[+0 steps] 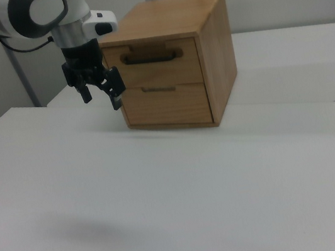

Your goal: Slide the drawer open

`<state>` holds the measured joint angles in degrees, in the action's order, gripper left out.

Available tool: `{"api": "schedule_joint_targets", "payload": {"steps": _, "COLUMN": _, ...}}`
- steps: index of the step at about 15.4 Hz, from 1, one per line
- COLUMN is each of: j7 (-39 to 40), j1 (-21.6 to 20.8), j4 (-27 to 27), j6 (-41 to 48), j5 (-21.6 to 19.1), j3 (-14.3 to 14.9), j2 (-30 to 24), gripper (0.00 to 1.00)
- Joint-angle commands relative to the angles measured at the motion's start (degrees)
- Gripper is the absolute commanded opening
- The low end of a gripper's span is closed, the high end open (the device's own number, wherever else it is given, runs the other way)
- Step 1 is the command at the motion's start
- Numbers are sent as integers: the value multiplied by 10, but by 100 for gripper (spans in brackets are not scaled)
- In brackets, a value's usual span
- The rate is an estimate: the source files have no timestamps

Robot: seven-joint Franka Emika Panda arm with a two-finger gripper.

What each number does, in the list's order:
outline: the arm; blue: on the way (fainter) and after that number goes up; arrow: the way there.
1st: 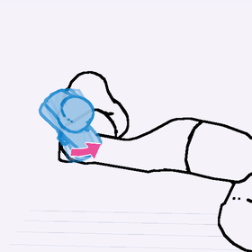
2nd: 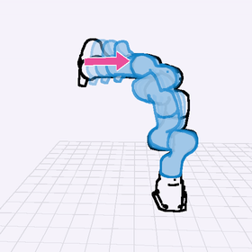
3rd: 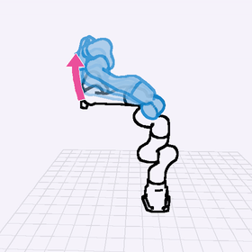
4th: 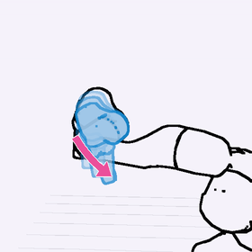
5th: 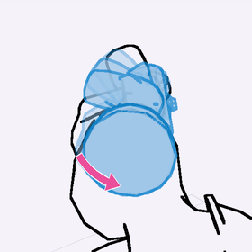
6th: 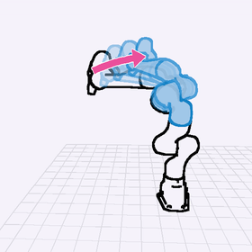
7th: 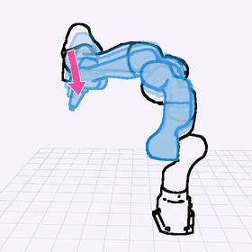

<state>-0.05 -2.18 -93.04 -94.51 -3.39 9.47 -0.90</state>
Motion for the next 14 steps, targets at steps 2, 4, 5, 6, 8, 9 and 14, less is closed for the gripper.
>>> {"api": "schedule_joint_targets", "payload": {"steps": 2, "j7": 5, "j1": 10, "j4": 17, "j6": 12, "j5": -7, "j3": -19, "j2": 8, "gripper": 100}}
{"api": "schedule_joint_targets", "payload": {"steps": 4, "j7": 7, "j1": 9, "j4": 17, "j6": 13, "j5": -4, "j3": -20, "j2": 8, "gripper": 100}}
{"api": "schedule_joint_targets", "payload": {"steps": 5, "j7": 10, "j1": 6, "j4": 17, "j6": 10, "j5": -4, "j3": -20, "j2": 9, "gripper": 100}}
{"api": "schedule_joint_targets", "payload": {"steps": 6, "j7": 6, "j1": 5, "j4": 17, "j6": 4, "j5": -6, "j3": -20, "j2": 13, "gripper": 100}}
{"api": "schedule_joint_targets", "payload": {"steps": 8, "j7": -10, "j1": 5, "j4": 23, "j6": -34, "j5": -14, "j3": -20, "j2": 29, "gripper": 100}}
{"api": "schedule_joint_targets", "payload": {"steps": 9, "j7": -49, "j1": 5, "j4": 29, "j6": -62, "j5": -25, "j3": -20, "j2": 33, "gripper": 100}}
{"api": "schedule_joint_targets", "payload": {"steps": 14, "j7": -362, "j1": 4, "j4": 30, "j6": -238, "j5": -78, "j3": -23, "j2": 83, "gripper": 100}}
